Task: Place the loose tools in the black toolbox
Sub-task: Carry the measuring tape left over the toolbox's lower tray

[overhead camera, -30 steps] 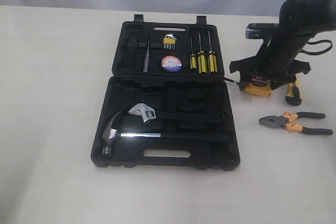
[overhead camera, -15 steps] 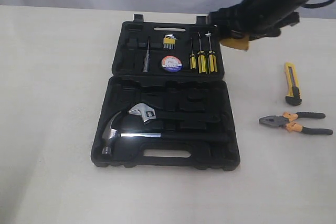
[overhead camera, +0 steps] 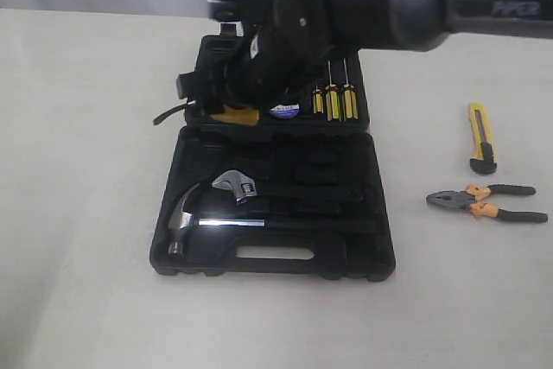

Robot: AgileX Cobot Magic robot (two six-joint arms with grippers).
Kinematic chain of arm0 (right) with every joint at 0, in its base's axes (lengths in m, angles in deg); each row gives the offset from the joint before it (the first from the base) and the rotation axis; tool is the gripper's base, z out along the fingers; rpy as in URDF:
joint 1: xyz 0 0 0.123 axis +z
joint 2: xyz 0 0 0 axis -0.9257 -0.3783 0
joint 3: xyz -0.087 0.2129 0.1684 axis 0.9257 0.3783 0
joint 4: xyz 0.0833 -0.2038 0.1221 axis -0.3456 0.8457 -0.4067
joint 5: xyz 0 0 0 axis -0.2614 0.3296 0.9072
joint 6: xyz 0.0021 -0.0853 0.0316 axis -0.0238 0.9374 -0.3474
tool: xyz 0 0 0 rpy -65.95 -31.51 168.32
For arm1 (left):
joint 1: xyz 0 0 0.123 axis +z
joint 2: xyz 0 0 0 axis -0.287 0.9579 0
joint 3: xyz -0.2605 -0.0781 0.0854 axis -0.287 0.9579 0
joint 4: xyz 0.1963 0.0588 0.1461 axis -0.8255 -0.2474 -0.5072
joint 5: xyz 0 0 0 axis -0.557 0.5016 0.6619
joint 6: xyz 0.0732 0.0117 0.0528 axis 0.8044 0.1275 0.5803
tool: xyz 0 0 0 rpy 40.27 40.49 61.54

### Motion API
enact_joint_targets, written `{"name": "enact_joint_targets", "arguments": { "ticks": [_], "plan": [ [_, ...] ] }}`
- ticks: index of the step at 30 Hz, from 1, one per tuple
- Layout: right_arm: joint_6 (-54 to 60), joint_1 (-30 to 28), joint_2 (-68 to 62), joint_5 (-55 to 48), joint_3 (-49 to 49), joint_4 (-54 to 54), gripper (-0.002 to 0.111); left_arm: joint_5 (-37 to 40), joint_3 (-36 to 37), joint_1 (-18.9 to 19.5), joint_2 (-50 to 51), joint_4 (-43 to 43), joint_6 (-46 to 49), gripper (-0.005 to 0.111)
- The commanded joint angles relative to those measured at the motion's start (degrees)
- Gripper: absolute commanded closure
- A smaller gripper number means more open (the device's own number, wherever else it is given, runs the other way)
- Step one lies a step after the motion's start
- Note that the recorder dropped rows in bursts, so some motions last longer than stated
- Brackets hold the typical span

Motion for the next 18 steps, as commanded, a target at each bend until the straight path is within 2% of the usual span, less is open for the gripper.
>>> {"name": "enact_joint_targets", "arguments": {
  "ticks": [1,8,18],
  "plan": [
    [-0.87,2.29,-6.26,-0.8,-5.14,0.34,0.109,-0.22,0.17,-0.32,-0.13,-0.37,-0.03,0.107],
    [-1.48,3.56,-13.83,-4.72,-11.17,0.34,0.109,-0.22,0.17,-0.32,-0.13,-0.37,-0.03,0.107],
    [-1.48,4.49,-15.63,-5.4,-11.91,0.01,0.109,-0.22,0.17,-0.32,-0.13,-0.37,-0.03,0.107]
  ]
}}
